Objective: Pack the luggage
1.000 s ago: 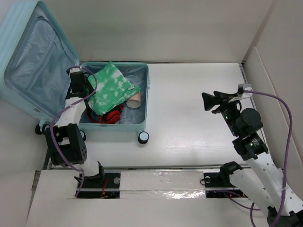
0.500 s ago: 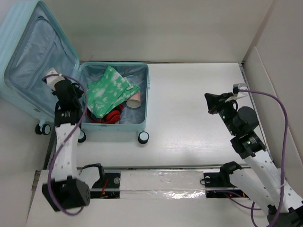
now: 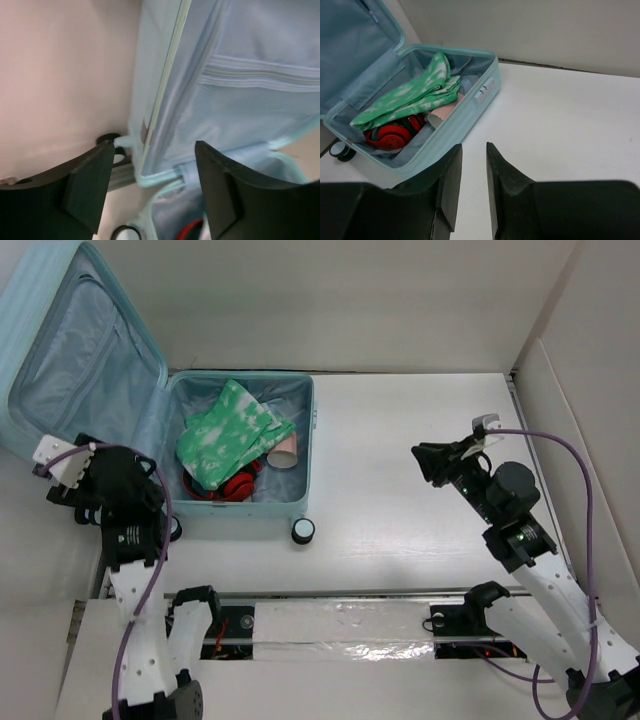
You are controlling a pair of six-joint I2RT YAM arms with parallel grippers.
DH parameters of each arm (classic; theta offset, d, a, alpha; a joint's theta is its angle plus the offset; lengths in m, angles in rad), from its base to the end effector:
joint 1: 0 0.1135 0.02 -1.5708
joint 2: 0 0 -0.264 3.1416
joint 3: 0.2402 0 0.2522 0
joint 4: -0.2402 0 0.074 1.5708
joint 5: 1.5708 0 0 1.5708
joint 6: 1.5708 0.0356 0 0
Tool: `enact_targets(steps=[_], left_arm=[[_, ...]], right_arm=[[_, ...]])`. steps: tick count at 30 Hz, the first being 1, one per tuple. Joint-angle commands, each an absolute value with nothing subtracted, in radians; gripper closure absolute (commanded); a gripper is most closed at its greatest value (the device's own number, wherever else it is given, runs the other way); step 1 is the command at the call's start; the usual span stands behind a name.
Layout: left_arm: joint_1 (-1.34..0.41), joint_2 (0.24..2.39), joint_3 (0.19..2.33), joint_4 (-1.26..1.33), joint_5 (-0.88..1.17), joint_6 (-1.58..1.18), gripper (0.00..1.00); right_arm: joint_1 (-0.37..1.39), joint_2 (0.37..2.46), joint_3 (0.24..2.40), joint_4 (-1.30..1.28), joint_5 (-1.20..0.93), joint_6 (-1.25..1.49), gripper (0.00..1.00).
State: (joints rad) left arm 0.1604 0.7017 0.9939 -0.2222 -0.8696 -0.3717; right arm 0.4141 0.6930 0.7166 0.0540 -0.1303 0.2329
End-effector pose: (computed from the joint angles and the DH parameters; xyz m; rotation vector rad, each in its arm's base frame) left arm 0.1264 0.0480 0.4187 -1.0284 1.1533 0.4824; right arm 0.1532 0.0724 0.3564 -0.2444 1.5053 0.6167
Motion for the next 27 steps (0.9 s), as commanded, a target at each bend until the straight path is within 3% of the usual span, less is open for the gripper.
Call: enact_targets(steps=[1, 5, 14, 17, 18, 20, 21, 24, 25, 27], left_arm=[[0.187, 0.830, 0.998, -0.195, -1.046, -0.253, 0.36], [0.242, 0.972, 1.078, -0.208, -1.031, -0.210, 0.36], [0.304, 1.141, 1.186, -0.163, -1.035, -0.163, 0.56], [0.304, 1.161, 1.206, -0.153, -1.029, -0.146, 0.75], [0.304, 1.149, 1.203, -0.152, -1.014, -0.146, 0.87], [0.304, 1.134, 1.189, -0.147, -0.962, -0.149, 0.95], [0.284, 1.123, 1.183, -0.140, -0.965, -0.141, 1.00], [0.169, 1.086, 1.152, -0.074, -1.028, -0.043, 1.00], [0.009, 1.075, 1.085, -0.001, -1.134, 0.165, 1.00], [-0.160, 1.054, 0.967, 0.416, -1.273, 0.482, 1.00]], right_arm=[[0.423, 0.716, 0.736, 0.092, -0.207, 0.210, 0.68], [0.433, 0.729, 0.749, 0.078, -0.239, 0.195, 0.69], [0.442, 0.742, 0.752, 0.075, -0.235, 0.181, 0.70], [0.442, 0.752, 0.756, 0.069, -0.227, 0.179, 0.70], [0.442, 0.753, 0.758, 0.066, -0.227, 0.179, 0.70], [0.442, 0.753, 0.759, 0.064, -0.227, 0.179, 0.69], [0.442, 0.755, 0.759, 0.064, -0.221, 0.181, 0.69], [0.442, 0.765, 0.758, 0.063, -0.209, 0.183, 0.69], [0.442, 0.772, 0.761, 0.064, -0.201, 0.183, 0.69], [0.442, 0.791, 0.762, 0.058, -0.196, 0.183, 0.69]])
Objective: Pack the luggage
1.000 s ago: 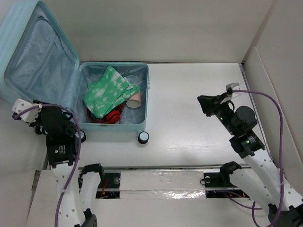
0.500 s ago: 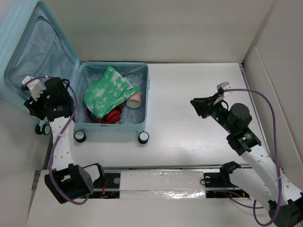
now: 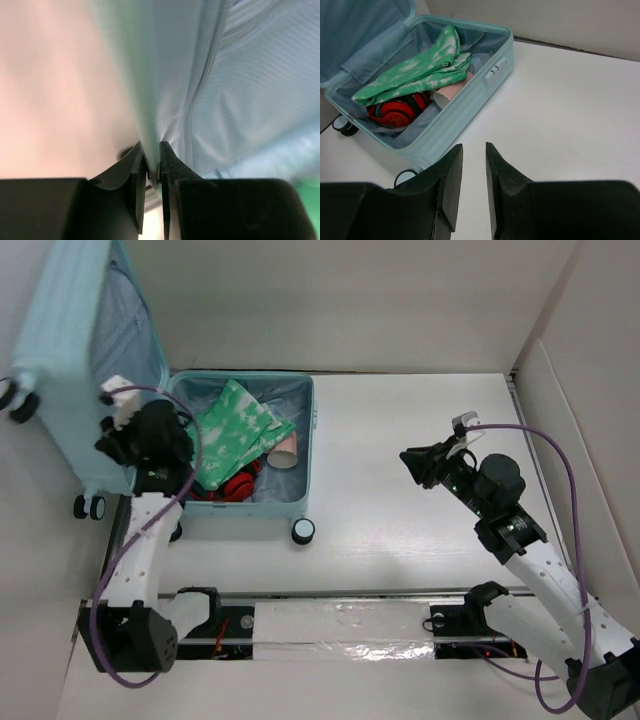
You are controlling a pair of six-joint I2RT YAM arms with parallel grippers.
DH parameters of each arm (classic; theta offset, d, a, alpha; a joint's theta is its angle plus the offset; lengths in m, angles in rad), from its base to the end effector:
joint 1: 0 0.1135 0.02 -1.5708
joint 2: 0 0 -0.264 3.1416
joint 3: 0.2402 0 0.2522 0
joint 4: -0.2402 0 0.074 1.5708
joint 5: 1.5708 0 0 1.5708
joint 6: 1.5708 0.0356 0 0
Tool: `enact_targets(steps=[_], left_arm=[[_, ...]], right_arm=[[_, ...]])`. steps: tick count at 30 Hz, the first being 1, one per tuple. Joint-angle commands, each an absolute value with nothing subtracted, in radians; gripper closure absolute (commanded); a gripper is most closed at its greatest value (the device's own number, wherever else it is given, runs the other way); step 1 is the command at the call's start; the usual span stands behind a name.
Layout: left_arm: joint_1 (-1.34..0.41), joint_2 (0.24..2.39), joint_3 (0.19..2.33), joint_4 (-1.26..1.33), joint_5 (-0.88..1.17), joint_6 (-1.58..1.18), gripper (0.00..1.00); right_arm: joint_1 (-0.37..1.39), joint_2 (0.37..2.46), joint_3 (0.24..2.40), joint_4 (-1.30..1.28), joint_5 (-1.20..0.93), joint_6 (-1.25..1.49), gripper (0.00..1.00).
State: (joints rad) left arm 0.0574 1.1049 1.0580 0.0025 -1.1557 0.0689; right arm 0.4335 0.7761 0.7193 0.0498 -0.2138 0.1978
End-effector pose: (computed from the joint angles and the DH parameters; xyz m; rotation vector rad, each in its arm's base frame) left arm 0.2349 0.0461 0.3939 -0.8844 1.4361 1.0177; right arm 0.1678 0.0860 0.3437 -0.3591 1.5763 0.6596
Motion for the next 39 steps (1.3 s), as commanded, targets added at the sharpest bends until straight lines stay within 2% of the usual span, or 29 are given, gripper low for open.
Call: enact_targets(steps=[1, 2, 4, 5, 7, 9, 10, 11, 12, 13, 15, 16, 19, 22, 25, 28, 32, 33, 36, 38, 39], left_arm=[[-0.231, 1.051, 0.843, 0.580, -1.329, 0.643, 1.00], [-0.358, 1.049, 0.791, 0.861, -1.351, 0.910, 1.00], [-0.461, 1.048, 0.706, 1.006, -1.394, 1.046, 1.00], [-0.554, 1.046, 0.695, 0.996, -1.405, 1.055, 1.00], [-0.635, 1.039, 0.670, 0.991, -1.442, 1.045, 1.00], [-0.743, 1.032, 0.673, 0.884, -1.469, 0.952, 1.00], [-0.791, 1.026, 0.689, 0.744, -1.497, 0.904, 0.95], [-0.843, 1.016, 0.696, 0.667, -1.502, 0.853, 0.81], [-0.958, 0.997, 0.706, 0.599, -1.506, 0.751, 0.49], [-1.016, 0.994, 0.736, 0.528, -1.538, 0.703, 0.38], [-1.119, 0.988, 0.776, 0.419, -1.578, 0.645, 0.31], [-1.223, 0.988, 0.804, 0.379, -1.592, 0.620, 0.32], [-1.374, 0.999, 0.924, 0.224, -1.652, 0.475, 0.37], [-1.413, 1.005, 1.000, 0.138, -1.660, 0.396, 0.40], [-1.387, 0.979, 1.052, 0.133, -1.568, 0.310, 0.45], [-1.287, 0.916, 1.101, 0.143, -1.458, 0.204, 0.52], [-1.111, 0.884, 1.227, 0.062, -1.281, 0.048, 0.53], [-1.033, 0.896, 1.283, 0.008, -1.272, 0.023, 0.56], [-0.909, 0.914, 1.324, 0.006, -1.218, 0.037, 0.68], [-0.758, 0.952, 1.371, -0.021, -1.082, -0.023, 0.72], [-0.694, 1.016, 1.400, -0.128, -1.019, -0.084, 0.75]], right_arm=[[0.442, 0.798, 0.768, 0.057, -0.193, 0.183, 0.69], [0.442, 0.808, 0.769, 0.052, -0.196, 0.183, 0.69], [0.442, 0.816, 0.772, 0.051, -0.196, 0.184, 0.69], [0.442, 0.819, 0.772, 0.049, -0.196, 0.184, 0.69], [0.442, 0.824, 0.773, 0.046, -0.192, 0.186, 0.69], [0.442, 0.819, 0.775, 0.040, -0.186, 0.186, 0.69], [0.442, 0.819, 0.773, 0.044, -0.184, 0.190, 0.68], [0.442, 0.816, 0.773, 0.043, -0.183, 0.190, 0.68], [0.442, 0.816, 0.773, 0.041, -0.178, 0.192, 0.67], [0.451, 0.818, 0.773, 0.040, -0.175, 0.192, 0.66], [0.451, 0.815, 0.772, 0.040, -0.170, 0.193, 0.64], [0.451, 0.816, 0.772, 0.041, -0.160, 0.193, 0.64], [0.451, 0.816, 0.772, 0.038, -0.150, 0.195, 0.64], [0.451, 0.818, 0.770, 0.041, -0.138, 0.195, 0.64], [0.451, 0.825, 0.769, 0.046, -0.137, 0.195, 0.67], [0.451, 0.836, 0.770, 0.044, -0.137, 0.195, 0.74], [0.460, 0.847, 0.775, 0.046, -0.141, 0.190, 0.90], [0.472, 0.853, 0.775, 0.046, -0.138, 0.187, 0.97], [0.483, 0.868, 0.779, 0.045, -0.123, 0.181, 1.00], [0.512, 0.890, 0.790, 0.038, -0.101, 0.173, 1.00], [0.512, 0.896, 0.792, 0.035, -0.094, 0.170, 1.00]])
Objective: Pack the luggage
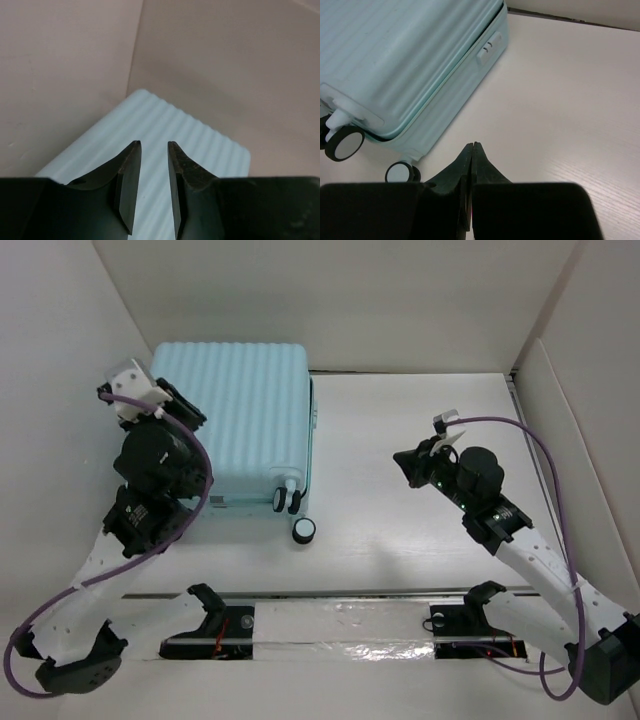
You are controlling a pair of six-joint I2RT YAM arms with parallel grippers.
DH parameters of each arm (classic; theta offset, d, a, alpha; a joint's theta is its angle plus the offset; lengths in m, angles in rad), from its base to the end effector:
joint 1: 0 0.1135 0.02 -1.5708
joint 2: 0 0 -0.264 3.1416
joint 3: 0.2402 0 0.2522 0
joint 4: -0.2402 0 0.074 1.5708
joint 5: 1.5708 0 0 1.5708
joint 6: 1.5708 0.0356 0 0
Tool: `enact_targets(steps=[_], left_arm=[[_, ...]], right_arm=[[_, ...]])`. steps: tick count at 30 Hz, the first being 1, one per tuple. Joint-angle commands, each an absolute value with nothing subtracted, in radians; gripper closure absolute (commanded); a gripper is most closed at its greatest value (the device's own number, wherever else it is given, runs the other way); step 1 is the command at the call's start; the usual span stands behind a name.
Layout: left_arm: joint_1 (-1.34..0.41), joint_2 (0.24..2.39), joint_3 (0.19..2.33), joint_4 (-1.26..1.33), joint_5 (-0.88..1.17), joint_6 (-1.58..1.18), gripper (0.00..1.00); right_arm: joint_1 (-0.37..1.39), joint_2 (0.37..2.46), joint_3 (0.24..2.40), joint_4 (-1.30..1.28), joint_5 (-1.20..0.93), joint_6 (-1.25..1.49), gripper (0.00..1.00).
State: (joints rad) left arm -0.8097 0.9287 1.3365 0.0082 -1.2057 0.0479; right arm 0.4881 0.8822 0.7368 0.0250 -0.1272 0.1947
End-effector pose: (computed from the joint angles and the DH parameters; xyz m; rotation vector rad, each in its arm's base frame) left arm 0.1222 -0.0801 0.5122 -0.5345 1.3224 0.0670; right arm 0.1850 0.1033 0.3281 -0.3486 1.6931 0.6157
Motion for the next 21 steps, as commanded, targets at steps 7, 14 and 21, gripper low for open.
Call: enact_targets(steps=[7, 14, 21], left_arm=[[0.047, 1.360, 1.619, -0.355, -0.175, -0.417, 0.79], [0.261, 1.518, 1.638, -0.365, -0.172, -0.403, 0.74], [0.356, 1.618, 1.635, -0.377, -0.300, -0.341, 0.74]], right_arm=[[0.558, 0.930, 0.807, 0.025, -0.022, 0.150, 0.98], [0.578, 0.951, 0.811, 0.029, -0.023, 0.149, 0.98], [0.578, 0.973, 0.816, 0.032, -0.029, 0.147, 0.97]])
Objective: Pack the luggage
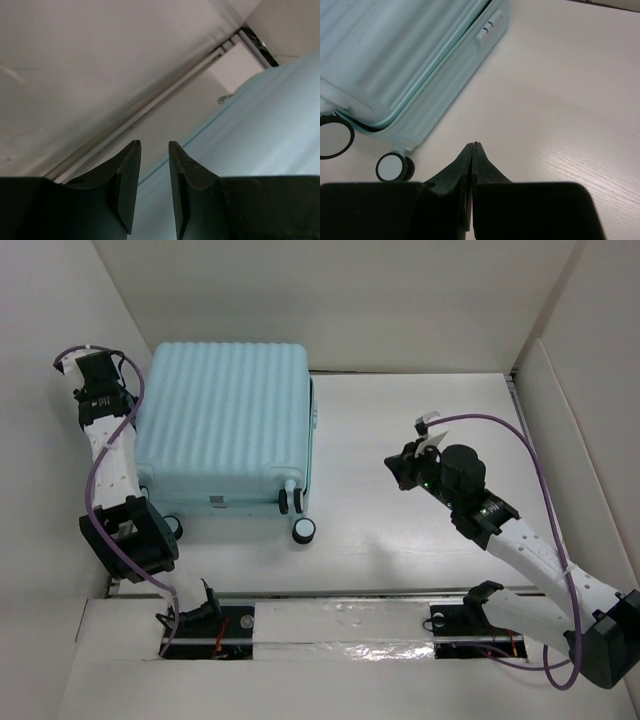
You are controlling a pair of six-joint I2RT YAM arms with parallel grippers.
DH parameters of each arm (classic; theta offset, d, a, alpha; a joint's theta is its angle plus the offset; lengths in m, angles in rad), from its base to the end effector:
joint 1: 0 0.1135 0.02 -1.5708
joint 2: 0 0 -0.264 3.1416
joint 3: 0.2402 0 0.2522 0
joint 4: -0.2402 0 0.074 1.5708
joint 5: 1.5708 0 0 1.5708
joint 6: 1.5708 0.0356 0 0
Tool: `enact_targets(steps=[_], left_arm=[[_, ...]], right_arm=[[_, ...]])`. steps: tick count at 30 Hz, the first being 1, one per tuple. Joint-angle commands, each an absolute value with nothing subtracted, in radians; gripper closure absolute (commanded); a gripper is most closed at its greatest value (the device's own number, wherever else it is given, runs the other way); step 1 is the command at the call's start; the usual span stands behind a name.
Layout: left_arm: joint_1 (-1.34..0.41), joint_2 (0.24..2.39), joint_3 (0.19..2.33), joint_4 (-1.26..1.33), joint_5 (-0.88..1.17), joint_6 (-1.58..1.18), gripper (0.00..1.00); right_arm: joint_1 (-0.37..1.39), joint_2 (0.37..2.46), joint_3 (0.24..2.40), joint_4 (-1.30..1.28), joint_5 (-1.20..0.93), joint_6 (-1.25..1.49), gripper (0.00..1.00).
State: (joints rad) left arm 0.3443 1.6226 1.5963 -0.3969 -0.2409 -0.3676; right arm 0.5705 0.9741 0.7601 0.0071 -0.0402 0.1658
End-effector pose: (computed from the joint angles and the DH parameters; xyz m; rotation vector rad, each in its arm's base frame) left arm 0.3540 0.1360 0.3861 -0.8360 1.8036 0.2249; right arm 0.1936 0.1260 0.3160 -0.3932 1.7696 0.5636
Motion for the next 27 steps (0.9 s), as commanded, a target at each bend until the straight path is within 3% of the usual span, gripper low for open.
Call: enact_targets(steps=[1, 5, 10, 16, 20, 26, 27], left_arm=[[0.356, 1.626, 1.628, -0.376, -0.319, -0.334, 0.74], [0.367, 1.680, 1.591, -0.390, -0.393, -0.315, 0.75], [0.367, 1.697, 1.479, -0.357, -0.338, -0.327, 0.78], [0.367, 1.721, 1.341, -0.318, -0.113, -0.379, 0.81], [0.261, 1.683, 1.177, -0.180, 0.108, -0.464, 0.82], [0.146, 1.533, 0.987, -0.061, 0.204, -0.548, 0.81], [0.124, 1.485, 0.973, -0.051, 0.209, -0.563, 0.80]], right_arm=[[0.578, 0.971, 0.816, 0.032, -0.029, 0.146, 0.97], [0.578, 0.960, 0.813, 0.029, -0.023, 0.147, 0.97], [0.578, 0.953, 0.810, 0.032, -0.015, 0.149, 0.96], [0.578, 0.916, 0.804, 0.023, 0.032, 0.150, 0.95], [0.578, 0.878, 0.792, 0.025, 0.115, 0.160, 0.95], [0.578, 0.861, 0.790, 0.003, 0.207, 0.170, 0.93], [0.569, 0.865, 0.788, 0.003, 0.213, 0.173, 0.89]])
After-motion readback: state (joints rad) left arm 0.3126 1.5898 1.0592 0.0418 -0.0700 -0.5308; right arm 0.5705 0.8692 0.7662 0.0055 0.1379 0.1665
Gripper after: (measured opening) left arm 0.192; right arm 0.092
